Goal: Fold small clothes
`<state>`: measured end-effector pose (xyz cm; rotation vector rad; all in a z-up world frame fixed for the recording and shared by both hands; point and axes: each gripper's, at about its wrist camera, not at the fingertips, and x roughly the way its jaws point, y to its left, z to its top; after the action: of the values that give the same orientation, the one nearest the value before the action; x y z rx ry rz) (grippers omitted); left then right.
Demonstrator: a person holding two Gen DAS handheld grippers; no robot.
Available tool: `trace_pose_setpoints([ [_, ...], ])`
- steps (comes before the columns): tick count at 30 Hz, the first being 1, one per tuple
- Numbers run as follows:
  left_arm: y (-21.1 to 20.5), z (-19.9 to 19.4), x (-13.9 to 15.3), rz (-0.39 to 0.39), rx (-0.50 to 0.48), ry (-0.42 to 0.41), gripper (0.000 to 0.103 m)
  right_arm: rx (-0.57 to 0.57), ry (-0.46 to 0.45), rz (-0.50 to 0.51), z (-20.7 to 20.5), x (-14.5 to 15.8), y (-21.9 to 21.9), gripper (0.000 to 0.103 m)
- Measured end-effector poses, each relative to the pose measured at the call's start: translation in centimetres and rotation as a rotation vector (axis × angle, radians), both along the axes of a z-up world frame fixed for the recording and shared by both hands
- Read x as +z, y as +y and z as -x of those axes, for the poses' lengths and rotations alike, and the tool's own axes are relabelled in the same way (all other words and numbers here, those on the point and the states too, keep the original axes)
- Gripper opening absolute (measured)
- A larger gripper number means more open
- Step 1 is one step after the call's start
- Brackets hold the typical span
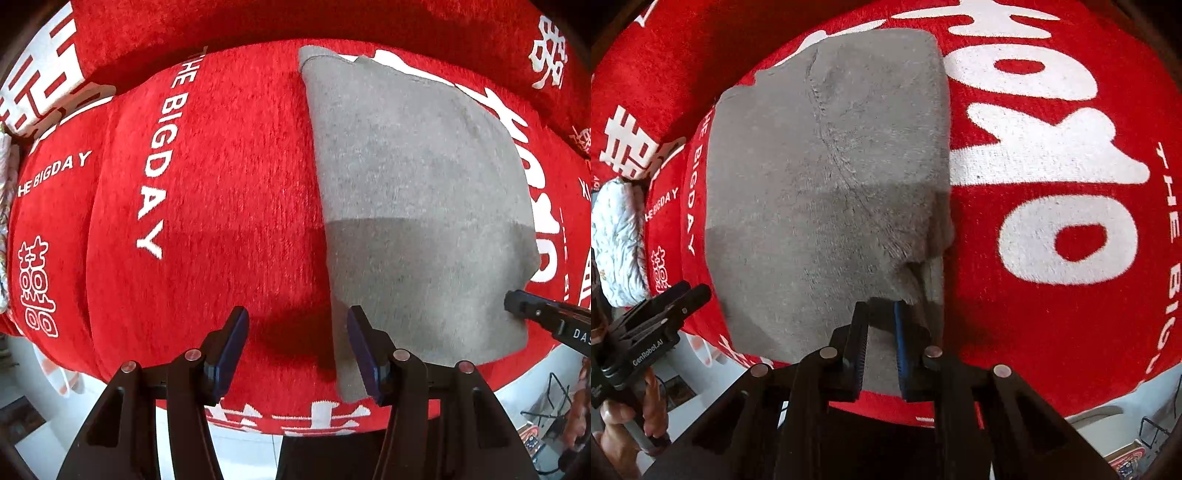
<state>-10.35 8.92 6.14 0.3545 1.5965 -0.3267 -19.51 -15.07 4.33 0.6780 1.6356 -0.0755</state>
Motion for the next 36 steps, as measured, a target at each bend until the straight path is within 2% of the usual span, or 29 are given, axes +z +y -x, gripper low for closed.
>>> trace_pose_setpoints([
  [5, 0.2, 0.0, 0.5, 0.004, 0.02, 0.005, 0.057, -0.028, 0.025, -0.003, 0.3, 0.3, -0.5, 0.016],
  [16, 0.0, 0.6, 1.7, 0.007, -0.004, 0.032, 0.057, -0.029, 0.05, 0.006, 1.1, 1.5, 0.4, 0.018],
  [22, 0.1, 1.5, 2.6, 0.001, -0.018, 0.053, 0.057, 0.01, 0.044, 0.019, 0.5, 3.4, 1.0, 0.018],
  [28, 0.0, 1.7, 4.8, -0.007, -0.029, 0.029, 0.057, 0.028, 0.012, 0.052, -0.4, 5.9, 1.4, 0.018],
  [29, -0.2, 1.6, 5.2, -0.004, -0.032, 0.025, 0.057, 0.027, 0.008, 0.055, -0.5, 6.3, 1.3, 0.019],
  [31, -0.3, 1.4, 5.9, 0.003, -0.031, 0.019, 0.057, 0.022, -0.001, 0.066, -0.5, 7.2, 1.1, 0.035],
  [32, -0.4, 1.2, 6.4, 0.009, -0.03, 0.013, 0.057, 0.019, -0.009, 0.073, -0.5, 7.8, 1.0, 0.039],
  [33, -0.5, 1.1, 6.8, 0.014, -0.027, 0.002, 0.062, 0.019, -0.016, 0.08, -0.6, 8.2, 1.0, 0.042],
  [34, -0.6, 0.9, 7.4, 0.019, -0.024, -0.01, 0.072, 0.021, -0.025, 0.089, -0.7, 8.6, 1.0, 0.042],
  [35, -0.7, 0.8, 7.9, 0.027, -0.016, -0.026, 0.091, 0.025, -0.032, 0.097, -0.9, 9.1, 1.0, 0.042],
  [36, -0.7, 0.6, 8.8, 0.039, -0.006, -0.058, 0.094, 0.029, -0.038, 0.103, -1.0, 9.5, 1.0, 0.042],
])
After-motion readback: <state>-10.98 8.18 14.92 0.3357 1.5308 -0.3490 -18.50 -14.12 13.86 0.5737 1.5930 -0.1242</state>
